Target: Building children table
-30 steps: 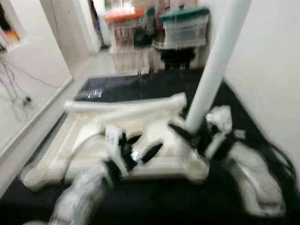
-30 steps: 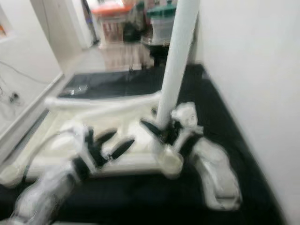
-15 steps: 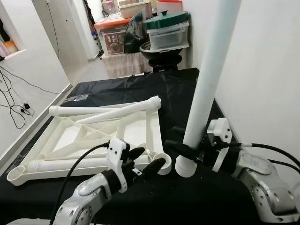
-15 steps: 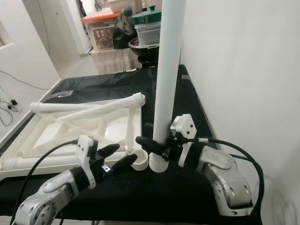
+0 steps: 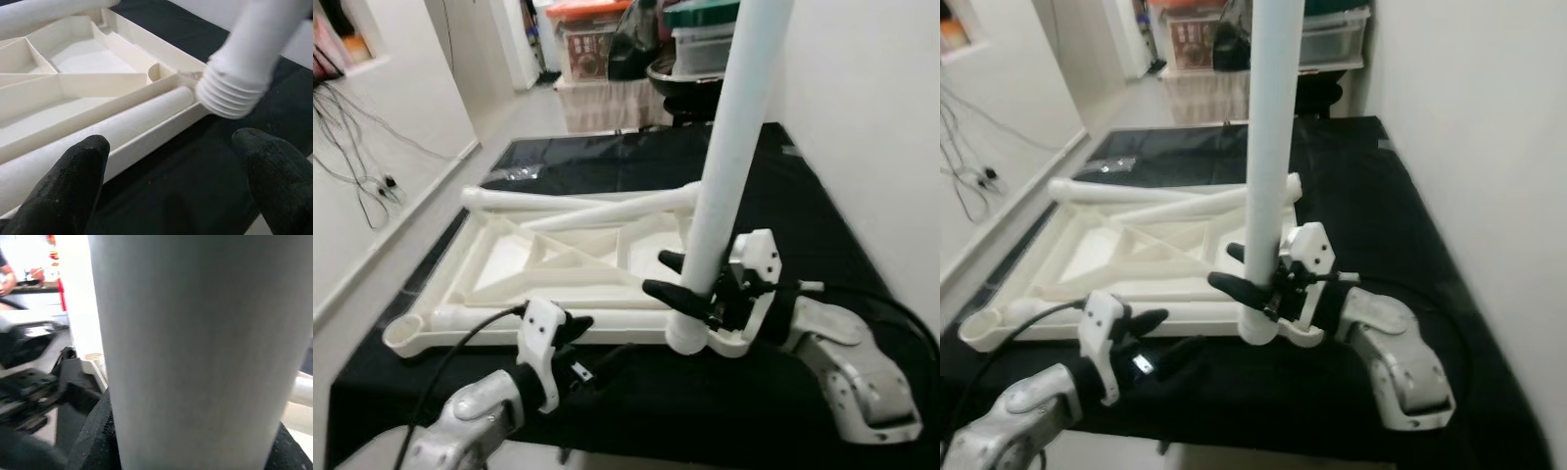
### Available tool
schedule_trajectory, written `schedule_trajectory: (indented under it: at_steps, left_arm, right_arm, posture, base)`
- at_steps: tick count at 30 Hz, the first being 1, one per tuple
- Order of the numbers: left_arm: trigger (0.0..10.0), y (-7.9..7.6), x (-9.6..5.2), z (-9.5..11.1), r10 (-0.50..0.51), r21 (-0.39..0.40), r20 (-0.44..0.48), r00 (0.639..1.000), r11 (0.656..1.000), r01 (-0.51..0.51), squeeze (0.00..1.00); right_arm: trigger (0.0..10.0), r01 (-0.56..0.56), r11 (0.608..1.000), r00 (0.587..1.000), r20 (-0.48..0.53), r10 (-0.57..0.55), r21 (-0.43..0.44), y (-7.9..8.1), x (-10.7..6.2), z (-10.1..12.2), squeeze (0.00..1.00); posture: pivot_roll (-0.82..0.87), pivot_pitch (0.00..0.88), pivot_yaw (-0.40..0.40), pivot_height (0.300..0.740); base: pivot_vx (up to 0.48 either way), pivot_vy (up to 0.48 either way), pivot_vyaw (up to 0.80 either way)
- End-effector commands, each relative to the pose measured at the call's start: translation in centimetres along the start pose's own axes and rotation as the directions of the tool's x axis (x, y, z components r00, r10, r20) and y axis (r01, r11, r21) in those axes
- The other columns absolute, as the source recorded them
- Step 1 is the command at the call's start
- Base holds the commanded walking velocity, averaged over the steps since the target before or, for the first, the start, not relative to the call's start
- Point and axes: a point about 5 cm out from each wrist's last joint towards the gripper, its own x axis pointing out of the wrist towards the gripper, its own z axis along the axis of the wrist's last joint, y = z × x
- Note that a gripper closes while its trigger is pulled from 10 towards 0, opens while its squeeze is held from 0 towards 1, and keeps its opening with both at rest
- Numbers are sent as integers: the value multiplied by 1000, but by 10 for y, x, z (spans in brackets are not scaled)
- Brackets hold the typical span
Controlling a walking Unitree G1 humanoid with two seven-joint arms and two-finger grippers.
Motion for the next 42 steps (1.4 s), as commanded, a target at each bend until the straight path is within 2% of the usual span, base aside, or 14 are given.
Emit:
schedule_trajectory:
  at_steps: [1, 5, 7, 9, 12, 14, 19, 24, 30, 34, 39, 42]
  left_arm:
    - [10000, 0, -3, -2, -6, 22, -12, 1000, 1000, 6, 0]
    - [10000, -5, -5, -6, -48, 41, -44, 998, 998, 49, 0]
    - [10000, -12, -5, -10, -96, 48, -70, 993, 994, 100, 0]
    - [10000, -12, -5, -10, -96, 48, -70, 993, 994, 100, 0]
    - [10000, -16, -4, -10, -113, 57, -73, 991, 991, 118, 0]
    - [10000, -17, -1, -9, -109, 77, -74, 991, 990, 114, 0]
    - [10000, -17, 0, -7, -92, 110, -72, 993, 989, 100, 0]
    - [10000, -19, -5, -7, -77, 139, -75, 994, 987, 87, 0]
    - [10000, -22, -12, -9, -92, 147, -102, 991, 983, 107, 0]
    - [10000, -25, -16, -11, -106, 150, -121, 987, 981, 124, 0]
    - [10000, -28, -19, -12, -124, 161, -136, 983, 976, 146, 0]
    - [10000, -32, -22, -12, -152, 166, -138, 979, 971, 174, 0]
  right_arm:
    - [10000, 5, 1000, 1000, 24, -5, -18, -2, 1, 5, 0]
    - [10000, 14, 1000, 1000, 17, -14, -13, -5, -2, 3, 0]
    - [10000, 1, 1000, 1000, 4, -1, 11, -11, -9, 1, 0]
    - [10000, 1, 1000, 1000, 4, -1, 11, -11, -9, 1, 0]
    - [10000, -59, 997, 998, 27, 57, 51, -17, -15, 4, 0]
    - [10000, -123, 989, 990, 80, 116, 83, -23, -19, 13, 0]
    - [10000, -209, 973, 972, 130, 196, 95, -26, -26, 25, 0]
    - [10000, -282, 955, 958, 87, 275, 89, -26, -32, 26, 0]
    - [10000, -364, 927, 931, 21, 364, 90, -18, -29, 20, 0]
    - [10000, -371, 926, 928, 9, 371, 69, -22, -23, 23, 0]
    - [10000, -365, 929, 931, -6, 366, 62, -28, -26, 25, 0]
    - [10000, -370, 927, 929, 32, 369, 54, -37, -34, 38, 0]
  posture:
    - [-54, 65, 111, 740]
    - [-53, 74, 113, 740]
    - [-52, 84, 115, 740]
    - [-52, 84, 115, 740]
    - [-48, 100, 117, 740]
    - [-41, 110, 119, 740]
    - [-23, 137, 128, 740]
    - [-15, 165, 143, 740]
    - [-2, 196, 174, 740]
    - [2, 204, 183, 740]
    - [6, 208, 185, 740]
    - [4, 211, 185, 740]
  base:
    - [0, 0, 0]
    - [0, 0, 0]
    - [0, 0, 0]
    - [0, 0, 0]
    - [0, 0, 0]
    - [0, 0, 0]
    - [0, 0, 0]
    - [0, 0, 0]
    - [0, 0, 0]
    - [0, 0, 0]
    - [0, 0, 0]
    - [0, 0, 0]
